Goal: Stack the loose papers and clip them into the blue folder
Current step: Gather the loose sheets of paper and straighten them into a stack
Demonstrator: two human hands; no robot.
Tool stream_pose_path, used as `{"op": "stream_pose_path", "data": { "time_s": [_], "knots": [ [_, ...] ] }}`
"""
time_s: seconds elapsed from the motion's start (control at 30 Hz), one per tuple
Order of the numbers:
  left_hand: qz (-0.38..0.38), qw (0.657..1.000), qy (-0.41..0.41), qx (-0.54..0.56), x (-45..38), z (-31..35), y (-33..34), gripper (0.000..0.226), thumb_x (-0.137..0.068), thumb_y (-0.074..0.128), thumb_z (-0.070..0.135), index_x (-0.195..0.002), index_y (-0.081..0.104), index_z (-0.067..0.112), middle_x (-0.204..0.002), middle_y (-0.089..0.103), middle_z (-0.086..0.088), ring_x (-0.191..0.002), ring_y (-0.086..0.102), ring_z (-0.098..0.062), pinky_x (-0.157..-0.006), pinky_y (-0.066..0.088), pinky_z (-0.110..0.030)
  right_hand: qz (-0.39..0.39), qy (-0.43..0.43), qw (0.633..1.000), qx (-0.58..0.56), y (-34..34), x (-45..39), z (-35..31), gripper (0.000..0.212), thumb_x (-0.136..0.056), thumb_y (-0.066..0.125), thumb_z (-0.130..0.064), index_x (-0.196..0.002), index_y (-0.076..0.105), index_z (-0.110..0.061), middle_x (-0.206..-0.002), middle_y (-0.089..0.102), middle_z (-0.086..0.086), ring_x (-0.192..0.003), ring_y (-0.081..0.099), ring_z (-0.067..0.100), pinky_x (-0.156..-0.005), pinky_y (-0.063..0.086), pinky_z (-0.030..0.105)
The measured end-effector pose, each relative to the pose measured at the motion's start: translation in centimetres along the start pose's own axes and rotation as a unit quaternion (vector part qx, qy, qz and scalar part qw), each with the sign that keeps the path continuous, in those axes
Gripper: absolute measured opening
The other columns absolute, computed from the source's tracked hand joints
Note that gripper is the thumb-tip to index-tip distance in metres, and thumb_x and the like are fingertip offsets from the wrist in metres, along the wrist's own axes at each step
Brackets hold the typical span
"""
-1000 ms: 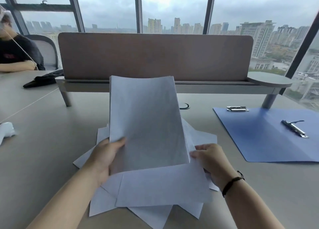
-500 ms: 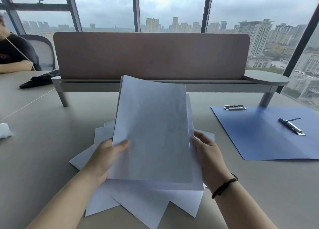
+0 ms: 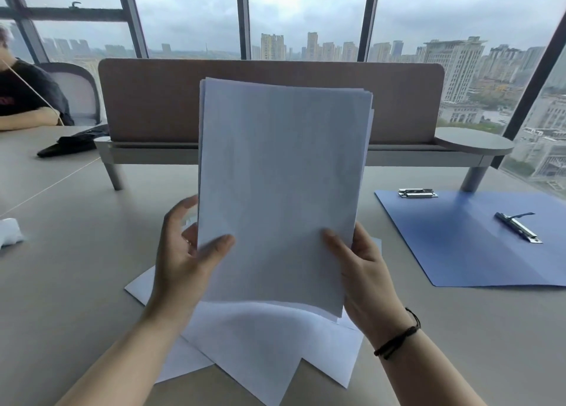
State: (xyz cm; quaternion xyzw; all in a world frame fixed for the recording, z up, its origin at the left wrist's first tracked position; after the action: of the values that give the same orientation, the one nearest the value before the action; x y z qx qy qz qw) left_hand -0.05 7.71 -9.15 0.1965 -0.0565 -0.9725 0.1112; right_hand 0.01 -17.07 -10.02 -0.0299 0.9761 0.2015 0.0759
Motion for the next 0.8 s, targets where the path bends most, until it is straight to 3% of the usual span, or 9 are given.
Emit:
{"op": "stream_pose_path", "data": {
  "time_s": [0.07, 0.2, 0.33, 0.4, 0.5, 0.6, 0.63, 0.73, 0.8],
  "knots": [
    [-0.007, 1.000, 0.002, 0.026, -0.1, 0.3, 0.0, 0.074, -0.073, 0.080, 0.003, -0.135, 0.050, 0.029, -0.116, 0.075, -0.004, -0.104, 0.073, -0.020, -0.086, 0.058, -0.031, -0.004, -0.020, 1.000, 0.009, 0.1, 0.1, -0.5, 0.024, -0.100, 0.055, -0.011, -0.119, 0.070, -0.014, -0.111, 0.077, 0.009, -0.097, 0.074, 0.023, -0.079, 0.060, 0.036],
    [-0.025, 0.998, -0.055, -0.007, 0.4, -0.5, 0.4, 0.035, -0.067, 0.083, 0.023, -0.100, 0.079, 0.032, -0.106, 0.079, 0.003, -0.102, 0.074, -0.016, -0.087, 0.055, -0.033, -0.015, 0.011, 0.995, 0.098, 0.1, 0.5, 1.3, 0.013, -0.095, 0.066, -0.011, -0.100, 0.077, -0.009, -0.104, 0.078, 0.015, -0.098, 0.074, 0.035, -0.084, 0.060, 0.047],
    [-0.089, 0.984, -0.154, -0.018, 0.8, -2.2, 0.7, 0.035, -0.064, 0.086, 0.044, -0.097, 0.081, 0.032, -0.107, 0.079, 0.004, -0.101, 0.074, -0.014, -0.096, 0.051, -0.040, -0.015, 0.020, 0.990, 0.135, 0.1, 0.6, 1.9, 0.013, -0.095, 0.064, -0.008, -0.097, 0.077, -0.006, -0.095, 0.080, 0.007, -0.087, 0.076, 0.020, -0.070, 0.059, 0.027],
    [-0.114, 0.976, -0.180, -0.048, 1.0, -2.5, 0.6, 0.042, -0.061, 0.084, 0.057, -0.098, 0.080, 0.038, -0.108, 0.079, 0.003, -0.102, 0.074, -0.017, -0.098, 0.052, -0.045, -0.012, 0.020, 0.990, 0.138, -0.1, 0.4, 2.1, 0.014, -0.096, 0.064, -0.009, -0.098, 0.075, -0.001, -0.094, 0.080, 0.009, -0.085, 0.076, 0.019, -0.068, 0.059, 0.027],
    [-0.072, 0.981, -0.145, -0.110, 0.4, -2.4, 0.0, 0.009, -0.087, 0.072, 0.034, -0.089, 0.080, 0.037, -0.099, 0.079, 0.013, -0.095, 0.074, -0.006, -0.091, 0.053, -0.038, -0.016, 0.019, 0.987, 0.161, -0.2, 0.1, 2.5, 0.018, -0.097, 0.064, -0.016, -0.099, 0.075, -0.002, -0.101, 0.079, 0.014, -0.092, 0.075, 0.026, -0.076, 0.061, 0.036],
    [0.019, 0.989, -0.099, -0.106, -0.5, -1.5, -1.5, 0.014, -0.096, 0.065, 0.019, -0.092, 0.075, 0.027, -0.091, 0.078, 0.017, -0.096, 0.071, -0.006, -0.087, 0.051, -0.031, -0.004, 0.004, 0.983, 0.185, -0.4, -0.3, 2.2, 0.031, -0.099, 0.061, -0.033, -0.100, 0.074, -0.005, -0.100, 0.077, 0.018, -0.089, 0.070, 0.019, -0.079, 0.055, 0.036],
    [0.054, 0.990, -0.101, -0.081, -0.7, -1.3, -2.1, 0.011, -0.096, 0.064, 0.020, -0.096, 0.073, 0.024, -0.093, 0.077, 0.016, -0.100, 0.070, -0.009, -0.090, 0.051, -0.031, 0.015, 0.000, 0.980, 0.200, -1.0, -0.5, 2.0, 0.030, -0.099, 0.059, -0.035, -0.098, 0.076, -0.011, -0.094, 0.079, 0.006, -0.087, 0.070, 0.014, -0.080, 0.055, 0.035],
    [0.094, 0.978, -0.179, 0.046, -1.0, -2.1, -3.2, 0.024, -0.098, 0.060, 0.034, -0.114, 0.069, 0.019, -0.110, 0.074, 0.010, -0.110, 0.066, -0.013, -0.086, 0.055, -0.025, 0.087, -0.018, 0.921, 0.379, -2.8, -1.0, 1.5, 0.019, -0.093, 0.063, -0.046, -0.097, 0.074, -0.031, -0.095, 0.077, -0.015, -0.100, 0.071, 0.009, -0.085, 0.054, 0.031],
    [0.074, 0.958, -0.219, 0.169, -1.3, -3.2, -3.3, 0.038, -0.099, 0.055, 0.034, -0.131, 0.064, 0.015, -0.124, 0.072, 0.001, -0.116, 0.067, -0.019, -0.088, 0.060, -0.032, 0.077, 0.019, 0.841, 0.535, -3.1, -1.0, 2.1, 0.043, -0.084, 0.064, -0.061, -0.116, 0.068, -0.033, -0.119, 0.070, -0.014, -0.119, 0.061, 0.011, -0.095, 0.049, 0.032]
  ]
}}
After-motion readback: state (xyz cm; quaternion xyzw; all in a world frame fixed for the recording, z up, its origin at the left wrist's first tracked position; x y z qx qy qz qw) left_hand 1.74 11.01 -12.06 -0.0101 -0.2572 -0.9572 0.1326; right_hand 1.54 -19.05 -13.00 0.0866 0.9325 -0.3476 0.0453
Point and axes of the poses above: each hand's wrist, its own x-axis away from the middle knuckle, its own y-axis out of the palm, z = x × y, the point moved 7 cm from there along -x, towards the middle knuckle
